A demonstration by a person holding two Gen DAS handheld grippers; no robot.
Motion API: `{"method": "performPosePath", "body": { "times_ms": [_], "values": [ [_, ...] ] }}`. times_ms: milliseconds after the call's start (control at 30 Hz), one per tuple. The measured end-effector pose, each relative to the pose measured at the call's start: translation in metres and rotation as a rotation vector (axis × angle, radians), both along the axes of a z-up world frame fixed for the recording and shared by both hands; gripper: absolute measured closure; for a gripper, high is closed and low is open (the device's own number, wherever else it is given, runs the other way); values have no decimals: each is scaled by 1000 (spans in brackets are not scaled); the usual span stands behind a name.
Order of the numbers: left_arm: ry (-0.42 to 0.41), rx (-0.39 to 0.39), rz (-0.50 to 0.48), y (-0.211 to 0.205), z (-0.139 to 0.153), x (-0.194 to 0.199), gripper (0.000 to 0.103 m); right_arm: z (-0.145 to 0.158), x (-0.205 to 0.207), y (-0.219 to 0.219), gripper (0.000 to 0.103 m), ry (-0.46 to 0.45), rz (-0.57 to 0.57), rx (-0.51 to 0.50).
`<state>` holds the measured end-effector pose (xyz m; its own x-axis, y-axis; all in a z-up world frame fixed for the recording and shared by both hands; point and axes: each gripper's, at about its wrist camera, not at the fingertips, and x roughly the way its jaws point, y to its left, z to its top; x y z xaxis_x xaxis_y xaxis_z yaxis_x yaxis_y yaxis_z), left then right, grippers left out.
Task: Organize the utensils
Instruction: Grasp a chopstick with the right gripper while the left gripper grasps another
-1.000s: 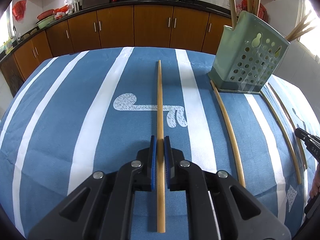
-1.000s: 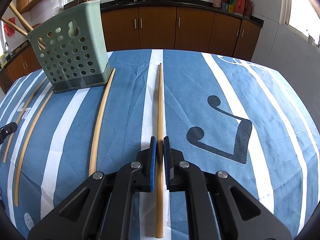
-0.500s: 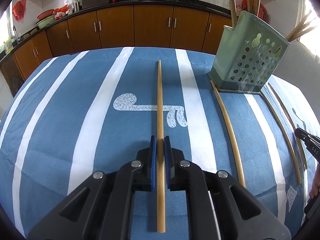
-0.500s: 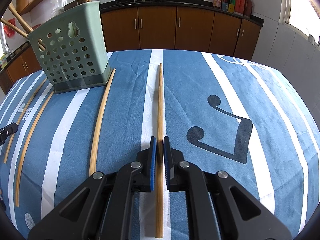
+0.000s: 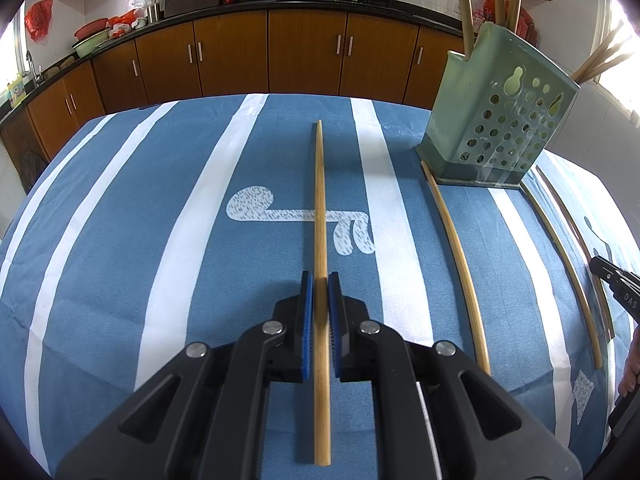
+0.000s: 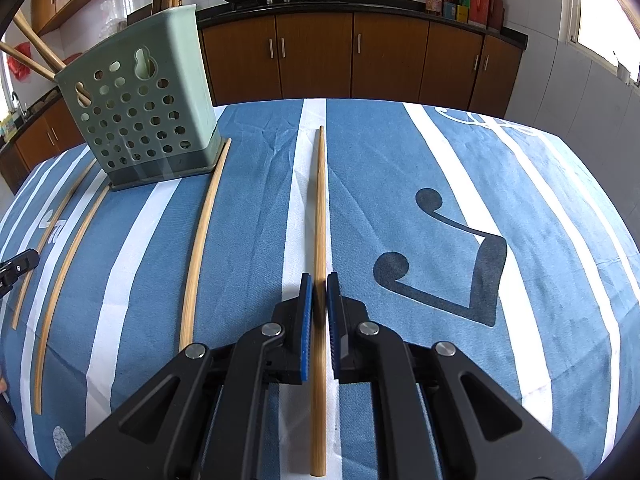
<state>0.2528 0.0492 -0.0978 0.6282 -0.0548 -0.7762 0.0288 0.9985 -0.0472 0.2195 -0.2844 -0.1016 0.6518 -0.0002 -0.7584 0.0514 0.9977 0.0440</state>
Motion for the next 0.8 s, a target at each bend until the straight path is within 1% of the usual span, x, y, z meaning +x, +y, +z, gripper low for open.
{"method": "performPosePath", "body": {
  "times_ms": [133, 233, 433, 600, 800],
  "values": [
    [0, 0, 0, -1, 0, 0, 93, 0, 0, 0, 94, 0, 1, 5],
    [1, -17, 17, 0, 0, -1, 93, 0, 0, -1, 94, 0, -4, 10],
    [0, 10, 33, -4, 0, -5, 93, 0, -4, -5, 94, -1, -15, 53],
    [0, -25, 44, 1, 1, -10, 93, 0, -9, -3, 94, 0, -7, 46],
    [0, -30, 50, 1, 1, -14, 93, 0, -11, -3, 94, 0, -5, 43]
  ]
}}
